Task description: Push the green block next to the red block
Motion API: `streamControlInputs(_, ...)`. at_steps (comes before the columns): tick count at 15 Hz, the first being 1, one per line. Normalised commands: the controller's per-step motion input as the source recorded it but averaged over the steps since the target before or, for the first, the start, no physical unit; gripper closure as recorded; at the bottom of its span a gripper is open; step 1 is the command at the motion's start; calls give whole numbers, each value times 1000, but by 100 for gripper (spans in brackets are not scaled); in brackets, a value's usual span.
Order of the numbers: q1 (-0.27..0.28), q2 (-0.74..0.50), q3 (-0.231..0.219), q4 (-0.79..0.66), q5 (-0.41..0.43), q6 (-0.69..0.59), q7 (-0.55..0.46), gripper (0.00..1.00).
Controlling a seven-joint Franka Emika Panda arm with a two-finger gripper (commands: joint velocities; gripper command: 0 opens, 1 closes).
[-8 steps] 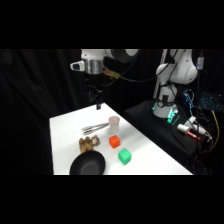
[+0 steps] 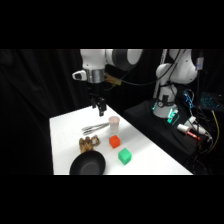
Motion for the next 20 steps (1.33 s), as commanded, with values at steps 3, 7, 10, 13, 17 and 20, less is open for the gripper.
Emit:
streamControlInputs(3,139,187,101,106,-99,106,269,0)
streamControlInputs(7,132,192,80,147,-81,94,223,0)
streamControlInputs(10,110,189,74,161,7,97,181,0)
streamControlInputs(13,108,170,69,138,60,121,185,0)
streamControlInputs(17,127,131,39,81,15,178,215,0)
streamControlInputs(20,119,80,19,35,2,164,223,0)
